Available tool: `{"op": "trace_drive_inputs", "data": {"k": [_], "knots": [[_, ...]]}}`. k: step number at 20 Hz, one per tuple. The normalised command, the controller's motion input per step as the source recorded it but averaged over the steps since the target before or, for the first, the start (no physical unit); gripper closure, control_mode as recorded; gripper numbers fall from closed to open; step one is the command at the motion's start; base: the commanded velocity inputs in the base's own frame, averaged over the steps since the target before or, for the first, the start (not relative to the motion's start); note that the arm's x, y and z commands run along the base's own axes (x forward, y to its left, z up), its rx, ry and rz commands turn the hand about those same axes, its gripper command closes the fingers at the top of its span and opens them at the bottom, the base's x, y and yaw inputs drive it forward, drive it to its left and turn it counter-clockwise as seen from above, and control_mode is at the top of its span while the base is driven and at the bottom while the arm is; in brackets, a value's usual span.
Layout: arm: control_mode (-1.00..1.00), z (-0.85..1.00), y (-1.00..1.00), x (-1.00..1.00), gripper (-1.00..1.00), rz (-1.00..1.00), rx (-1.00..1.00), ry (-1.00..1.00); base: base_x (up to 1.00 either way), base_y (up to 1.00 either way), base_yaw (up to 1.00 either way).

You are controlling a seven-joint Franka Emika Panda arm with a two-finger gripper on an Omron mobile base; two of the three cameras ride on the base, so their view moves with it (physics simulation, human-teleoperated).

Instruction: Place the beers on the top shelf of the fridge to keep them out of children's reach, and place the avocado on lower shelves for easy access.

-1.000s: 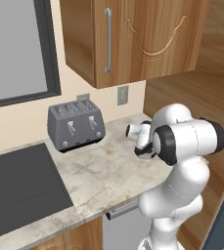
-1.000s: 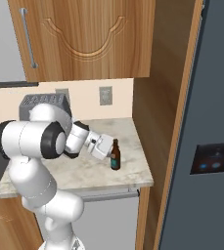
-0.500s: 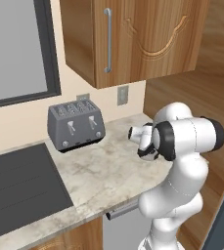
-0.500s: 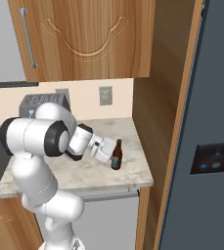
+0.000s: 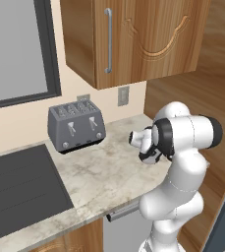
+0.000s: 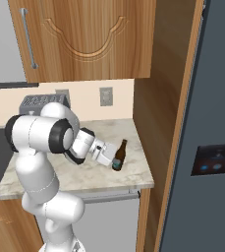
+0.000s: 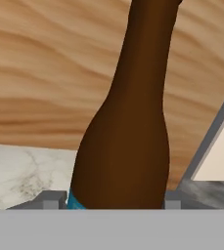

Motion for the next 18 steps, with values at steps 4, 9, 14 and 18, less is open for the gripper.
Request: {"op": "trace_drive_inputs", "data": {"k": [4, 9, 14, 18], "knots": [[-1.0, -0.05, 0.0, 0.0, 1.0, 0.0, 0.0, 0.0, 0.0, 0.0, 0.0], [-1.0, 0.0, 0.0, 0.0, 1.0, 0.0, 0.0, 0.0, 0.0, 0.0, 0.0], [-1.0, 0.04, 0.08, -0.22, 1.0, 0.14, 0.0, -0.08, 0.0, 0.0, 0.0], [-1.0, 0.55, 0.17, -0.4, 1.0, 0.32, 0.0, -0.21, 0.0, 0.0, 0.0]]}}
